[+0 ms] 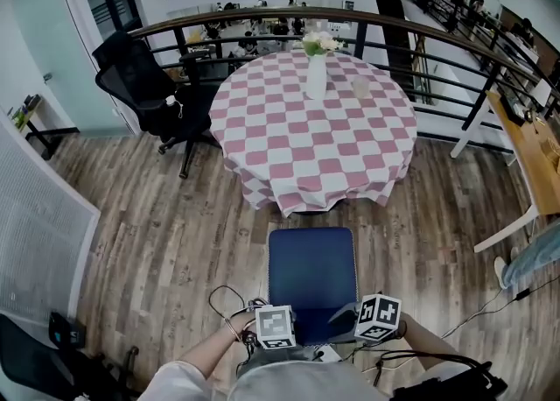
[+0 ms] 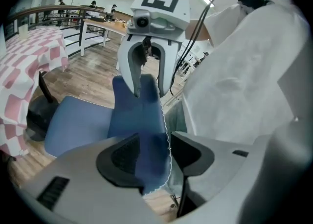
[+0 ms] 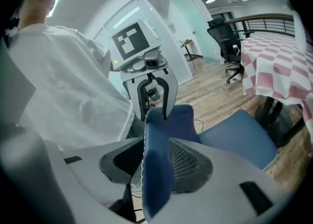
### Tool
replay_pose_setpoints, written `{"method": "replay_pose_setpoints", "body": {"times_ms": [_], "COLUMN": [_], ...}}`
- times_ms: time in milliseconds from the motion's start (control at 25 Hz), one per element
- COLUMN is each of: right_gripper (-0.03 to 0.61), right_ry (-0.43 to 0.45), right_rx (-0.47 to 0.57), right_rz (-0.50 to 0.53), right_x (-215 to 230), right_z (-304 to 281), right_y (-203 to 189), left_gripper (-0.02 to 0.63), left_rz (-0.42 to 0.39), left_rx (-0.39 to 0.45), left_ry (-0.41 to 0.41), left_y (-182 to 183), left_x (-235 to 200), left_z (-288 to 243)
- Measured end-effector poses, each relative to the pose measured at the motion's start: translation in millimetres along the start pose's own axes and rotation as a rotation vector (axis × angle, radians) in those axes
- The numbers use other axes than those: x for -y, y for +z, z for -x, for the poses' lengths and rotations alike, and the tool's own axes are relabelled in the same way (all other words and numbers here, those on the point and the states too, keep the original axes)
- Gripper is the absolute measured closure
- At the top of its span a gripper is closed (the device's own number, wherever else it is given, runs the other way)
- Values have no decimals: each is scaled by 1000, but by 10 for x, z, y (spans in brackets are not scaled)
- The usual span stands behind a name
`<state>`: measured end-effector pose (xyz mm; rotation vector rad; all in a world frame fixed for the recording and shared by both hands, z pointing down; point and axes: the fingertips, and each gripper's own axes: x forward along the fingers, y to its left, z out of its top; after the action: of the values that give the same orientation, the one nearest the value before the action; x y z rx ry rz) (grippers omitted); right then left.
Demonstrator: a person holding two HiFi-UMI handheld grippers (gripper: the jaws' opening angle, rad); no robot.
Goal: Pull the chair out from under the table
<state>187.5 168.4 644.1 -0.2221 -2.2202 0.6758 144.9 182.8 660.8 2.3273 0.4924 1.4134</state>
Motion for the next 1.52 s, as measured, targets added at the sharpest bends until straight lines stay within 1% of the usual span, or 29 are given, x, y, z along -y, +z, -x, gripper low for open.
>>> {"method": "replay_pose_setpoints", "body": {"times_ms": [80, 160, 280, 360, 480, 560, 640, 720, 880, 1040, 1160, 1320, 1440, 1520], "right_gripper": [414, 416, 425, 463, 529, 540, 541, 541, 541, 541, 541, 541, 541, 541], "right_ry": [-42, -93, -196, -285, -397, -463, -540, -624, -772, -899, -980, -1087, -1202, -1296], "right_rx": [28, 67, 142, 191, 276, 352, 431, 503, 603, 690, 766, 868, 957, 993], "right_rz": [9, 15, 26, 26, 3, -24, -49, -51, -16, -8, -44, -103, -176, -192], "right_x": [100, 219, 443, 624, 847, 971, 1082, 1160, 1185, 1133, 1116, 1184, 1247, 1252], "right_z": [120, 224, 390, 522, 739, 905, 1089, 1285, 1638, 1948, 2162, 2451, 2662, 2758], "right_y": [111, 244, 495, 660, 882, 1041, 1198, 1355, 1670, 1900, 2010, 2091, 2067, 2027], "left_gripper": [420, 420, 427, 465, 522, 565, 586, 607, 607, 609, 609, 609, 609, 609], "left_rz": [12, 36, 92, 138, 204, 240, 264, 288, 328, 335, 335, 325, 349, 369], "left_rx": [40, 93, 209, 293, 393, 459, 532, 604, 750, 881, 967, 1046, 1099, 1134], "left_ry": [48, 113, 246, 355, 533, 643, 738, 817, 930, 1038, 1126, 1236, 1287, 1317], "left_y": [67, 167, 387, 531, 687, 773, 849, 913, 1058, 1238, 1325, 1406, 1409, 1388], "left_x": [-135, -307, -612, -816, -1067, -1195, -1288, -1354, -1371, -1272, -1193, -1155, -1186, -1206], "left_z": [197, 389, 687, 886, 1158, 1356, 1572, 1781, 2198, 2627, 2922, 3194, 3285, 3314]}}
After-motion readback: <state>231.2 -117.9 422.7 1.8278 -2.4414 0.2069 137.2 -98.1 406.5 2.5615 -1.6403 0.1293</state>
